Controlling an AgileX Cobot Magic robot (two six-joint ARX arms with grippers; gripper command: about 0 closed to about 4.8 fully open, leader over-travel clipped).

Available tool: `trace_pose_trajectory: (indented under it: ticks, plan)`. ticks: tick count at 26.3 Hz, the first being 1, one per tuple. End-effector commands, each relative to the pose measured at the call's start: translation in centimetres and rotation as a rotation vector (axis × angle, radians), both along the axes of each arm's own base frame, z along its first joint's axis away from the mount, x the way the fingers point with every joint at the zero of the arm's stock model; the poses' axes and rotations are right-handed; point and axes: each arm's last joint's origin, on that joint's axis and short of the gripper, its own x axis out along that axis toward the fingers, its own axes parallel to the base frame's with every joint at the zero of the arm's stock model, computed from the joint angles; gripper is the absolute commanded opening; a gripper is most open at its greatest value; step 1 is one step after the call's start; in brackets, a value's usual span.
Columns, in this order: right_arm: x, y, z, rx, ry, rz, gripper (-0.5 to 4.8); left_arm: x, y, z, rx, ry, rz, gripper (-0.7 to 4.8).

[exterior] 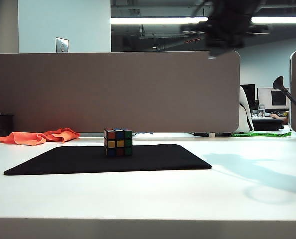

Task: Pick up the cube on the right side of the mouse pad, then place it in the center of the mouse pad.

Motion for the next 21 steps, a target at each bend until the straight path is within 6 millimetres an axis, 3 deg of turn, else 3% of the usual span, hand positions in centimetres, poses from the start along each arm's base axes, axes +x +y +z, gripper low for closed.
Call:
trace_pose_trajectory:
  ticks: [1, 2, 6, 15, 21]
  plan:
    - [-2.9, -1.8, -0.4, -0.004, -0.091, 0.028, -0.01, 0.0, 0.0, 0.2, -0.003, -0.014, 0.003, -0.06]
    - [-4.2, -2.7, -1.2, -0.04, -0.089, 0.066, -0.01, 0.0, 0.0, 0.2, -0.003, -0.015, 0.003, -0.06]
    - [-6.2, -4.6, -2.8, -0.052, -0.069, 0.11, -0.01, 0.0, 0.0, 0.2, -0.002, -0.015, 0.0, -0.06]
    - [-11.3, -11.3, -5.4, -0.01, -0.149, 0.043, -0.01, -0.1, -0.1, 0.2, 0.001, -0.015, -0.024, -0.06]
    - [-13.9, -12.5, -6.2, -0.008, -0.205, -0.007, -0.01, -0.1, -0.1, 0.2, 0.001, -0.014, -0.026, -0.06]
